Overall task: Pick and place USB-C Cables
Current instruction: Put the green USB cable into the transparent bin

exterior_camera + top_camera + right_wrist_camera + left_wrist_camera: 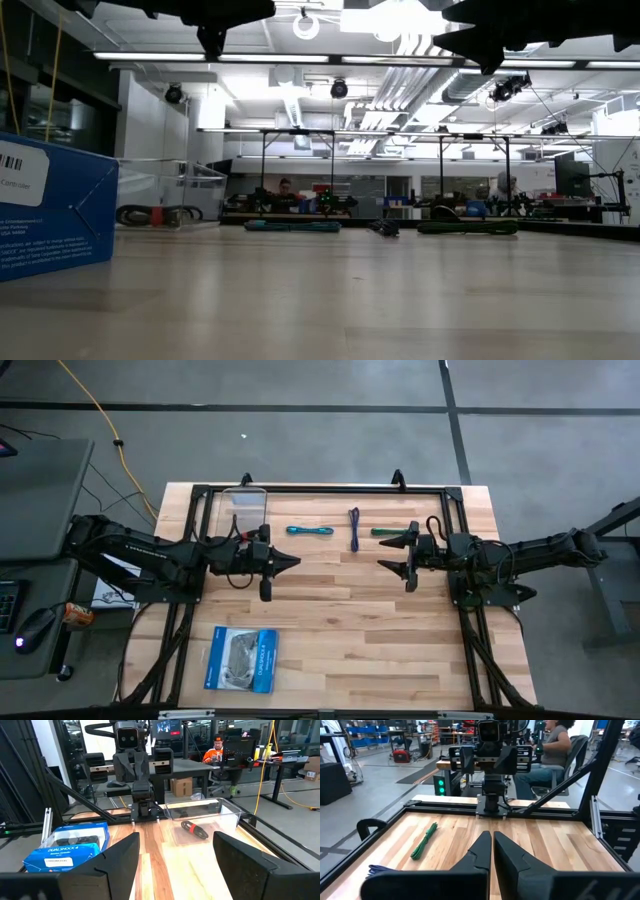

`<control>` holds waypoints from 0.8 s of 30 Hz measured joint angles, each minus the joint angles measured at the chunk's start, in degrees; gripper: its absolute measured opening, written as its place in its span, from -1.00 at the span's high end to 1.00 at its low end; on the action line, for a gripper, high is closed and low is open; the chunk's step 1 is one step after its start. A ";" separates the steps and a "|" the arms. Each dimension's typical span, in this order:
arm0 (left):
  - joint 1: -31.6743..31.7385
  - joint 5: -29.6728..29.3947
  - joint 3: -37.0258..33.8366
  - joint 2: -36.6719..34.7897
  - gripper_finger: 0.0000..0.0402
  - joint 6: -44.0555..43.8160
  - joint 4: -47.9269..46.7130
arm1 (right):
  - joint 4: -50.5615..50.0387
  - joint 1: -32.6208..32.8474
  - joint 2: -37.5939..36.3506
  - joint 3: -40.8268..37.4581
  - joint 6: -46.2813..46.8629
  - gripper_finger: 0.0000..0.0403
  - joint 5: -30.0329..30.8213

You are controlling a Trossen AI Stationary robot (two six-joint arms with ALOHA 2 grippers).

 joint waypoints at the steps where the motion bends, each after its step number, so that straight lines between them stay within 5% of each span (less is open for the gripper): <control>1: 0.00 -0.02 0.00 0.00 1.00 0.01 0.00 | 0.56 0.00 0.02 0.00 1.37 -0.22 0.72; 7: 0.07 -0.04 0.00 0.00 1.00 0.02 0.02 | 8.57 0.02 -0.02 0.02 4.05 -0.22 7.82; 13: 0.07 -0.17 0.00 0.00 1.00 0.02 0.04 | 9.18 -1.72 0.01 0.86 2.47 -0.22 26.09; 17: 0.07 -0.96 0.00 0.00 1.00 0.02 0.07 | -0.85 -4.46 0.85 7.01 5.46 -0.22 32.91; 24: 0.07 -1.50 0.00 0.00 1.00 0.02 0.04 | -23.50 -9.15 9.07 25.62 7.26 -0.22 34.92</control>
